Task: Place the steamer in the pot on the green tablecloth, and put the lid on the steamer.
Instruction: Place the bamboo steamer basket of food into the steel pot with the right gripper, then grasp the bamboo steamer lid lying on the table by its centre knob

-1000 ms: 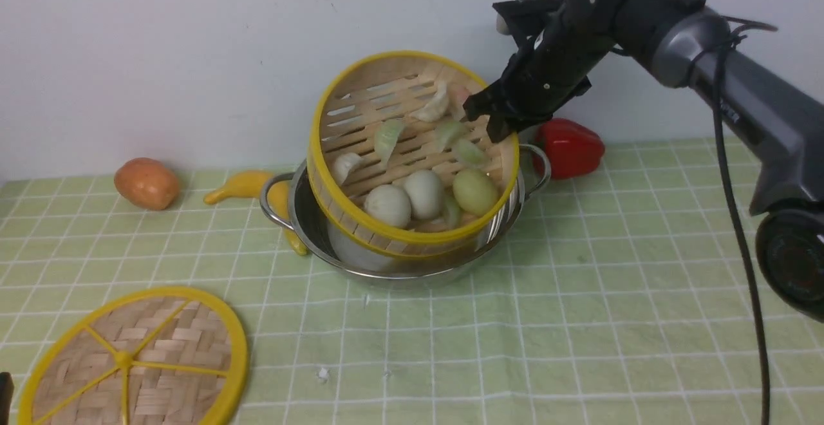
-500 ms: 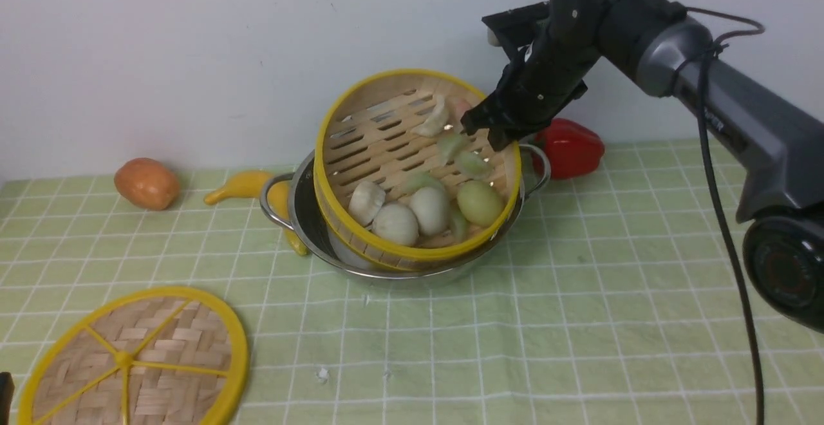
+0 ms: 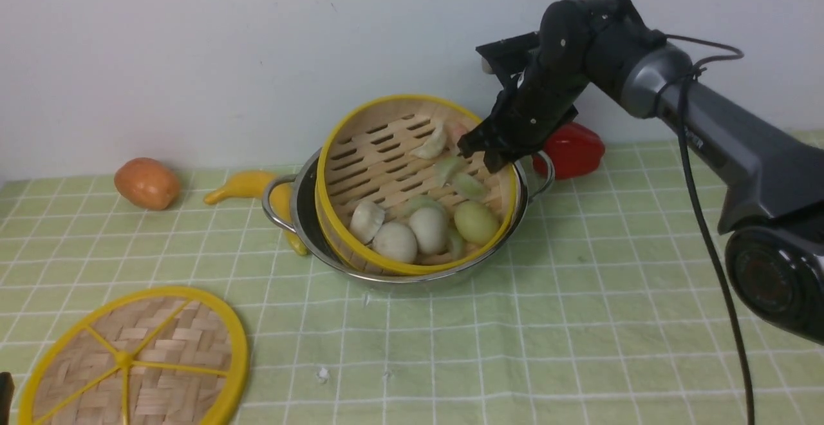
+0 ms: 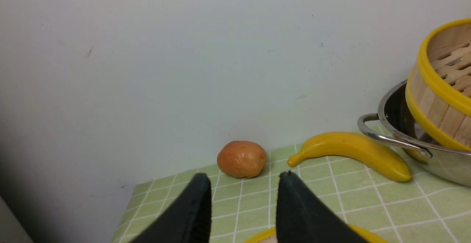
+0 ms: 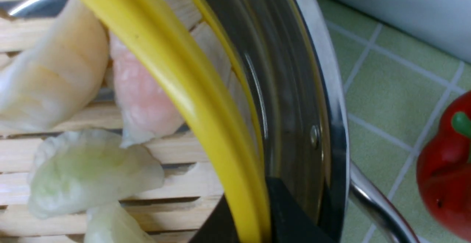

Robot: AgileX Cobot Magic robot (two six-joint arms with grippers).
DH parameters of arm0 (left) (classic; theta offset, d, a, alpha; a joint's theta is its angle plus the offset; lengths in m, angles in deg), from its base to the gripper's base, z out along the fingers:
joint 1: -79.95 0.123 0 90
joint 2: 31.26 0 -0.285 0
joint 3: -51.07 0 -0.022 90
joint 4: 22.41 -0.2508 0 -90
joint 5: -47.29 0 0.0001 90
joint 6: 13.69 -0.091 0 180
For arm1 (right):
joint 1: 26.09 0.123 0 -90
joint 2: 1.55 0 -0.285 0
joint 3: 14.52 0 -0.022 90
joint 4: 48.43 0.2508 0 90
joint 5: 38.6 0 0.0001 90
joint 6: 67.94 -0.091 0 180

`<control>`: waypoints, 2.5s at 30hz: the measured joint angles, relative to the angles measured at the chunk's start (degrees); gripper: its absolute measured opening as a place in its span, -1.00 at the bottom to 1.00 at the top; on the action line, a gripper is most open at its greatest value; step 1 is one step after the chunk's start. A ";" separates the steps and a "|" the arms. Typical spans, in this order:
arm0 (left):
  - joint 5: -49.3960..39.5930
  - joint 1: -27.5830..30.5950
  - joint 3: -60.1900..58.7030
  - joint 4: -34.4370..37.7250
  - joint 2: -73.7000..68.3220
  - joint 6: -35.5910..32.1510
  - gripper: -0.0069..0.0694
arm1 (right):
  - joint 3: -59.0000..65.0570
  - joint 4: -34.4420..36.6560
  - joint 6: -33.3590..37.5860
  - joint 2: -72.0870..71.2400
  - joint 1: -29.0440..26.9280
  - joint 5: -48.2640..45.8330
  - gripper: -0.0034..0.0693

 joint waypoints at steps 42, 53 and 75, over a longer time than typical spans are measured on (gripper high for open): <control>0.00 0.00 0.00 0.00 0.00 0.00 -0.18 | -2.61 6.64 1.18 -0.41 0.05 0.15 0.10; 0.00 0.00 0.00 0.00 0.00 0.00 -0.18 | -17.47 3.04 -2.69 -0.41 0.07 0.04 0.24; 0.00 0.00 0.00 0.00 0.00 0.00 -0.18 | -26.94 6.22 -16.17 -10.39 0.00 0.21 -0.93</control>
